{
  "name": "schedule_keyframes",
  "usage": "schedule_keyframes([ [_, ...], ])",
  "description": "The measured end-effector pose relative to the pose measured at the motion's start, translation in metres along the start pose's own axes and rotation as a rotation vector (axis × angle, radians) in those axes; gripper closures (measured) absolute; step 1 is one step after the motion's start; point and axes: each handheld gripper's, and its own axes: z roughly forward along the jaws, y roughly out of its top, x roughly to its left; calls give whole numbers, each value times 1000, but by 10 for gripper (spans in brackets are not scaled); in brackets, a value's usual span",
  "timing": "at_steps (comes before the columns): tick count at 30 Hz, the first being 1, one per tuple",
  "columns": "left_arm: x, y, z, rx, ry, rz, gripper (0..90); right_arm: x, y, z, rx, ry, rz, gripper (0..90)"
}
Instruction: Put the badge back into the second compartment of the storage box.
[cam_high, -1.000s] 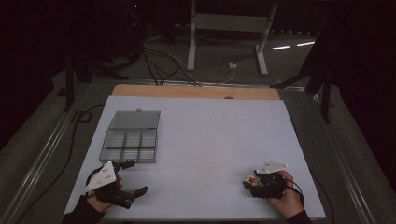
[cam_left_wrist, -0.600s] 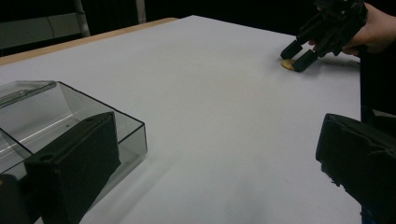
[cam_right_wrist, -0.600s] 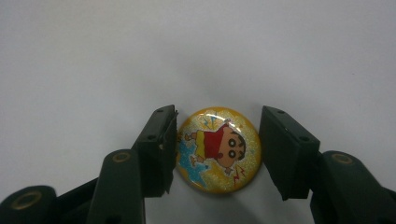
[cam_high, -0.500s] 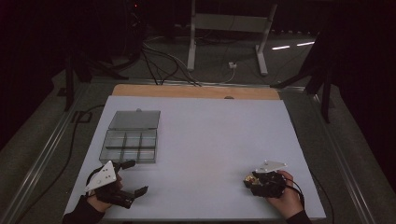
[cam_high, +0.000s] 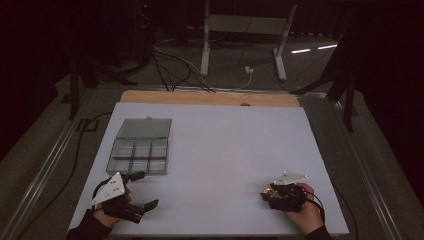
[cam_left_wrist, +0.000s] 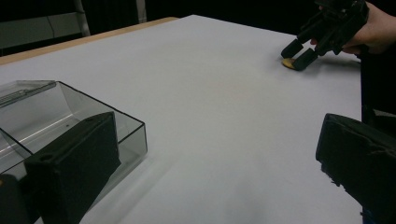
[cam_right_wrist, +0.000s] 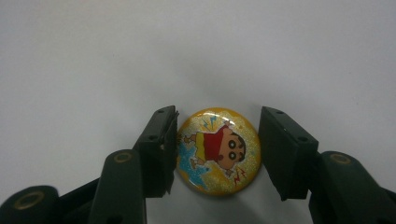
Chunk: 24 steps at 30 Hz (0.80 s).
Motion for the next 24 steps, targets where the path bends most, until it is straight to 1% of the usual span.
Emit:
schedule_keyframes([
  [4, 0, 0, 0, -1, 0, 1, 4, 0, 1, 0, -8, 3, -1, 477],
  [7, 0, 0, 0, -1, 0, 1, 4, 1, 3, -2, -13, -1, 5, 477],
  [8, 0, 0, 0, -2, 0, 0, 4, 1, 4, -3, -26, -9, 5, 477],
  [9, 0, 0, 0, -1, 0, 0, 5, 1, 5, -4, -23, -5, 9, 477],
  [14, 0, 0, 0, 3, 0, -1, 4, 3, 9, -6, -36, -16, -2, 477],
  [17, -1, -1, 0, 4, 0, -1, 4, 6, 14, -6, -45, -11, -11, 477],
  [21, -1, 0, 0, 0, 0, 1, 5, 10, 24, -5, -58, 8, -18, 477],
  [24, -1, 0, 0, 0, 0, 2, 4, 11, 28, -5, -68, 16, -17, 477],
])
